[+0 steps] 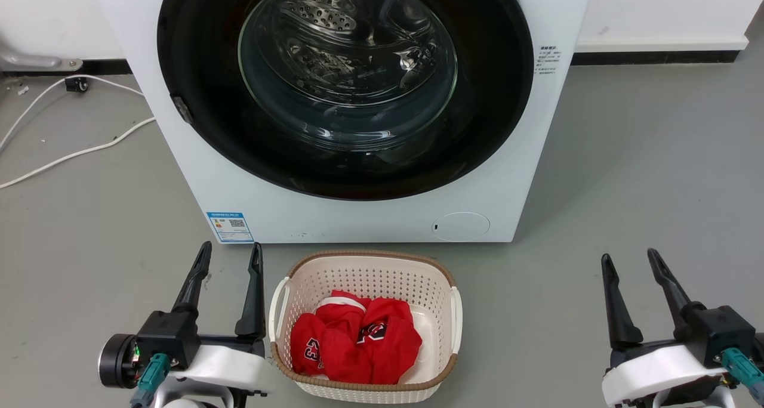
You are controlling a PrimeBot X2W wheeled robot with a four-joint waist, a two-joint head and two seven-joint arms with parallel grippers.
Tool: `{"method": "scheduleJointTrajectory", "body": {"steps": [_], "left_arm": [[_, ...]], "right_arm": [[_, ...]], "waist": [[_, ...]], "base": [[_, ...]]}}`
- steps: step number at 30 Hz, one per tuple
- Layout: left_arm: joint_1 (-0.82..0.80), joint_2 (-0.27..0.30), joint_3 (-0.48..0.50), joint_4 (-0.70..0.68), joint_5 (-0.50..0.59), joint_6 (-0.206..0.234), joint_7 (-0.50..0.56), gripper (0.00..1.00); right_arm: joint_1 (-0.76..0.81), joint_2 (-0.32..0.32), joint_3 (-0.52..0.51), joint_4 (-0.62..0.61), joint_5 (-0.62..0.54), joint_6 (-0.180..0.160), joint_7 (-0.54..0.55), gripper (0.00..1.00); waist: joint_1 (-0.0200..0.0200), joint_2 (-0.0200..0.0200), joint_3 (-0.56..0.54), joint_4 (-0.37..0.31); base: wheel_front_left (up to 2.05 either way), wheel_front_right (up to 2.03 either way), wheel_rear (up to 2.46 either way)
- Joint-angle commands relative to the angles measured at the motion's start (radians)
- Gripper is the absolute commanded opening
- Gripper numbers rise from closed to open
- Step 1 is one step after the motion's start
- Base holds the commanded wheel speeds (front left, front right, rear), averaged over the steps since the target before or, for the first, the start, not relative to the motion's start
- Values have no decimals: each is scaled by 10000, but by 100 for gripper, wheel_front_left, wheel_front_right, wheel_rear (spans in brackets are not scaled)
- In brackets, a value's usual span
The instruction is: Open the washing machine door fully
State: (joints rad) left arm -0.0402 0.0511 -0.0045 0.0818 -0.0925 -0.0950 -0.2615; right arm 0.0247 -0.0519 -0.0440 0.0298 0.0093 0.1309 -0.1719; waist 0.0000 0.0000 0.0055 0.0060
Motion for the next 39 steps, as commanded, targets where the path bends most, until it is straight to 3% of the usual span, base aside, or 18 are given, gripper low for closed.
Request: {"method": "scheduleJointTrajectory", "body": {"steps": [1, 3, 4, 10, 17, 19, 20, 24, 30, 34, 39], "left_arm": [[119, -17, 6, 28, -45, 48, -51, 100], [123, -15, 1, 46, -51, 41, -51, 100], [127, -15, 0, 52, -54, 36, -51, 100], [150, -15, -1, 94, -51, 42, -51, 100], [140, -14, -46, 133, -87, 70, -51, 100], [137, -12, -50, 145, -103, 81, -50, 100], [137, -12, -50, 145, -103, 81, -50, 100], [56, -12, -41, 132, -126, 87, -50, 100], [-202, -12, 86, 8, -98, 68, -50, 100], [-522, -12, 231, -119, -57, 5, -48, 100], [-1054, -12, 407, -301, -23, -79, -39, 100]], "right_arm": [[71, 33, -3, 22, 69, -3, -58, 30], [75, 33, 11, 49, 77, -3, -52, 20], [78, 33, 26, 61, 114, -3, -46, 0], [4, 31, -34, 124, 886, -3, -245, 0], [-441, 20, 304, 1040, 9113, -3, -909, 0], [-558, 7, 148, 1177, 10785, -1, -931, 0], [-558, 7, 148, 1177, 10785, -1, -931, 0], [-989, 11, -409, 1366, 13047, -1, -922, 0], [-2127, 16, -850, 2082, 14865, -1, -926, 0], [-3384, -57, -1112, 2610, 15277, -1, -853, 0], [-5379, -664, -1190, 3490, 15557, -1, -338, 0]], "waist": [[0, 0, -3, -1], [0, 0, -6, -1], [0, 0, -11, -2], [0, 0, -38, 0], [0, 0, -85, -7], [0, 0, -85, -9], [0, 0, -85, -9], [0, 0, -28, -4], [0, 0, 358, -63], [0, 0, 864, -103], [0, 0, 1675, -94]], "base": [[0, 0, 0], [0, 0, 0], [0, 0, 0], [0, 0, 0], [0, 0, 0], [0, 0, 0], [0, 0, 0], [0, 0, 0], [0, 0, 0], [0, 0, 0], [0, 0, 0]]}}
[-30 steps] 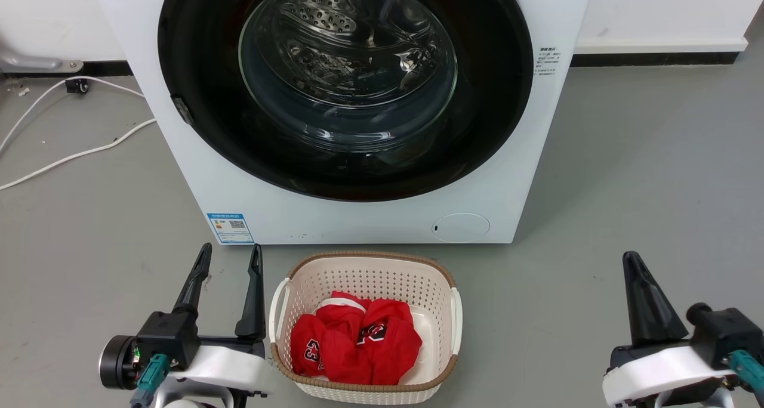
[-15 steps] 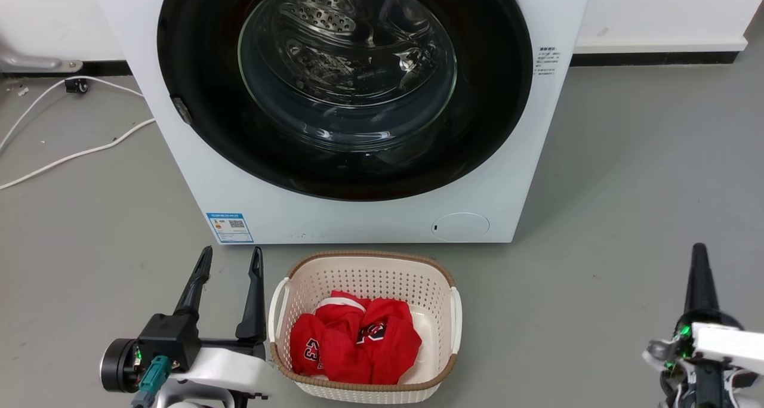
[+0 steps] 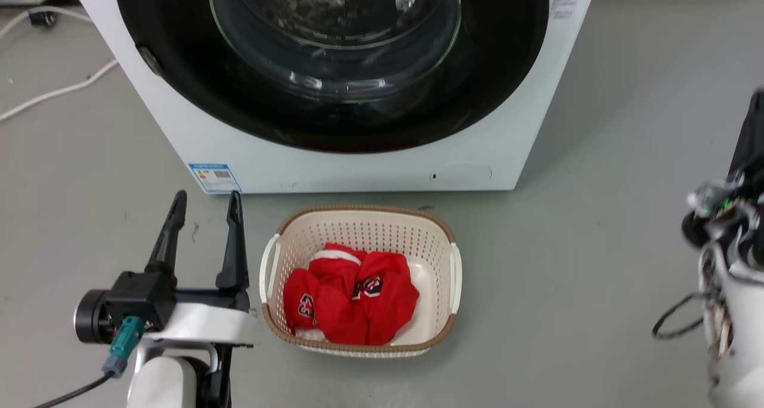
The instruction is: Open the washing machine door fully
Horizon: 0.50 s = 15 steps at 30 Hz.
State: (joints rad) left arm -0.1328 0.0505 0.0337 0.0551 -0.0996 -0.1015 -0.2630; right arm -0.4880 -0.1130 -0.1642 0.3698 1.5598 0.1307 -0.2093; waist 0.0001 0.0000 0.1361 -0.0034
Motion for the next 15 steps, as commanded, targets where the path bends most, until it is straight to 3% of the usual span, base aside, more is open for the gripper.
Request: {"method": "scheduleJointTrajectory", "body": {"steps": [1, 10, 15], "left_arm": [[-234, -6, 53, -62, 57, -41, -24, 100], [-933, 6, 230, -250, 87, -199, -24, 100], [-1274, 6, 264, -331, 41, -245, -24, 100]], "right_arm": [[-666, -235, 69, 258, -1, 2, 194, 0], [-4927, -1673, 1152, 2405, -956, 0, 1984, 0], [-7190, -1804, 1906, 4154, -1640, 0, 3289, 0]], "waist": [[-1, 0, 512, 11], [-1, 0, 1527, 104], [-1, 0, 1981, 156]], "base": [[0, 0, 0], [0, 0, 0], [0, 0, 0]]}}
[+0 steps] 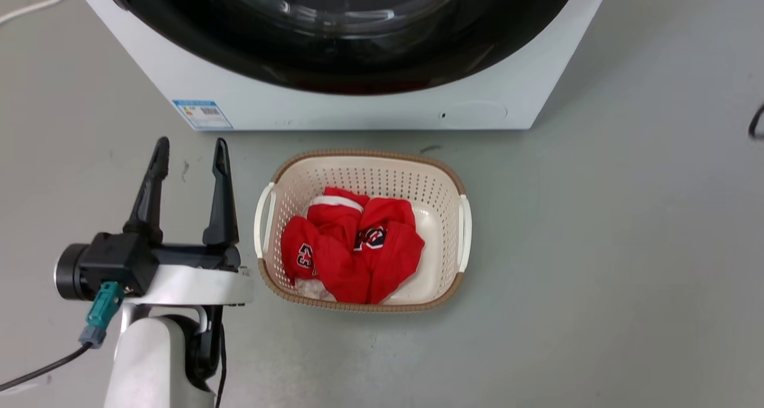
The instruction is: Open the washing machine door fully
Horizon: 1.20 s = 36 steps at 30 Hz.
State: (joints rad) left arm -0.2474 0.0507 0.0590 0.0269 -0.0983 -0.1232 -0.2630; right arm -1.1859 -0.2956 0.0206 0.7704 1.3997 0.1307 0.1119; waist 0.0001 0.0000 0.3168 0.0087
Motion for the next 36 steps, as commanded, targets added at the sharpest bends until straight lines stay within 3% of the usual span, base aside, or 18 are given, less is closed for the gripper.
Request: {"method": "scheduleJointTrajectory", "body": {"steps": [1, 11, 27, 36], "left_arm": [[-194, 4, 17, -58, 21, -38, -24, 100], [-562, 1, 11, -131, -54, -69, -24, 100], [-784, -3, -197, -170, -178, -82, -24, 100], [-826, -4, -490, -9, -277, -84, -24, 100]], "right_arm": [[-600, 35, 224, 464, -228, 0, 354, 0], [-2874, 596, 1475, 2442, -1269, 0, 2856, 0], [-4232, 1105, 1718, 4242, -2222, 0, 3222, 0], [-3875, 1317, 1577, 4217, -1850, 11, 4562, 0]], "waist": [[-1, 0, 255, 43], [-1, 0, 722, 269], [-1, 0, 1238, 450], [-1, 0, 997, 504]], "base": [[0, 0, 0], [0, 0, 0], [0, 0, 0], [0, 0, 0]]}}
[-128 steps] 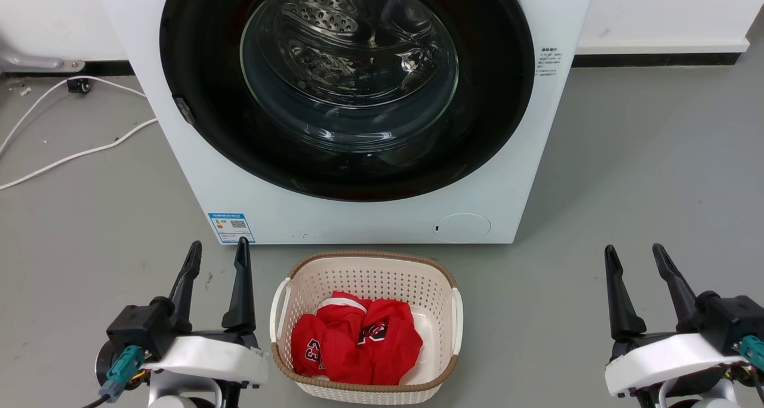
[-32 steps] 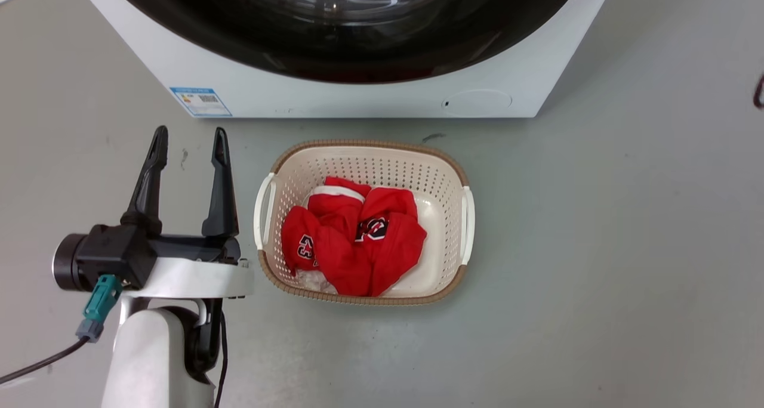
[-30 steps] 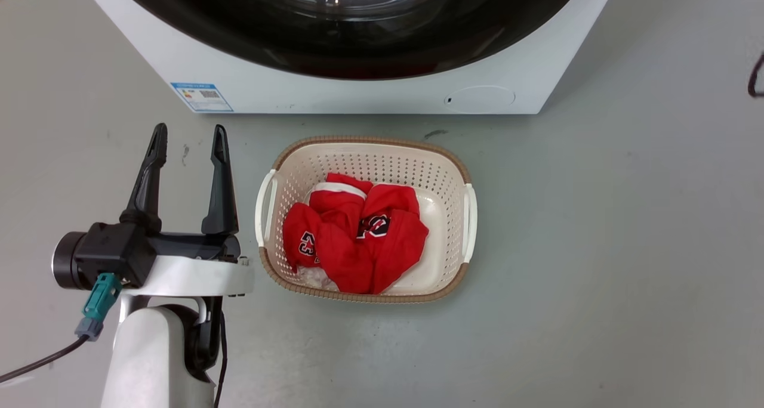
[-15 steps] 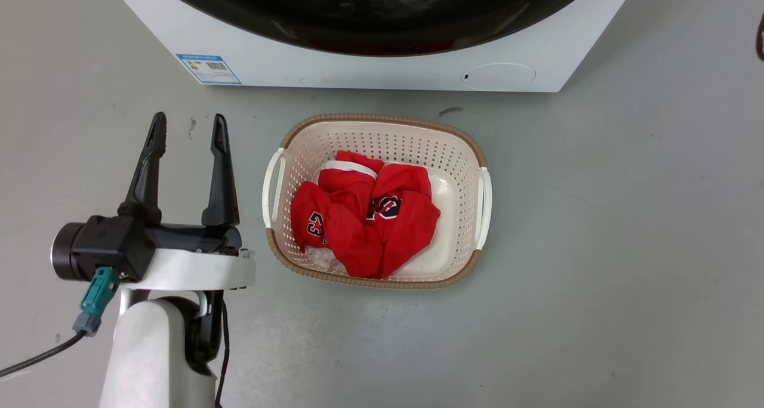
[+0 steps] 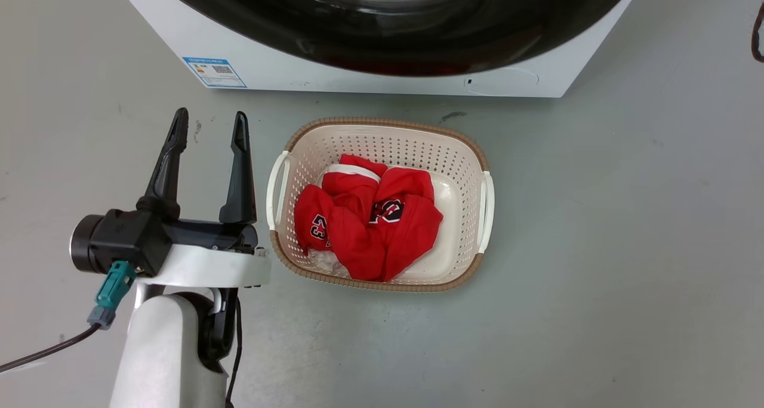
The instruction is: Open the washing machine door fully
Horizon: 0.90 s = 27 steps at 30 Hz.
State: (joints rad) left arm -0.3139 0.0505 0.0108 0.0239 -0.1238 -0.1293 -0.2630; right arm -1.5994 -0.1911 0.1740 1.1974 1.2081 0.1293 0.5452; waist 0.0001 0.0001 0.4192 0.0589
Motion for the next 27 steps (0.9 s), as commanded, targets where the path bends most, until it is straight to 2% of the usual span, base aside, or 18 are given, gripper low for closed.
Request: {"method": "scheduleJointTrajectory", "body": {"steps": [1, 10, 20, 27], "left_arm": [[-166, -3, -20, 34, -33, -22, -24, 100], [190, -3, -87, 250, -77, -23, -24, 100], [1023, -5, -155, 603, 45, -23, -24, 100], [1842, -5, -84, 653, 13, 132, -24, 100]], "right_arm": [[328, 274, 15, -121, 129, 25, 411, 0], [1334, 358, -77, -1001, 652, 25, 1989, 0], [4005, 592, -20, -2721, 1308, 23, 3505, 0], [5915, 1092, 220, -4385, 1788, 23, 4163, 0]], "waist": [[-1, -1, -52, -4], [-1, -1, -664, -84], [-1, -1, -2228, -34], [-1, -1, -3025, -147]], "base": [[0, 0, 0], [0, 0, 0], [0, 0, 0], [0, 0, 0]]}}
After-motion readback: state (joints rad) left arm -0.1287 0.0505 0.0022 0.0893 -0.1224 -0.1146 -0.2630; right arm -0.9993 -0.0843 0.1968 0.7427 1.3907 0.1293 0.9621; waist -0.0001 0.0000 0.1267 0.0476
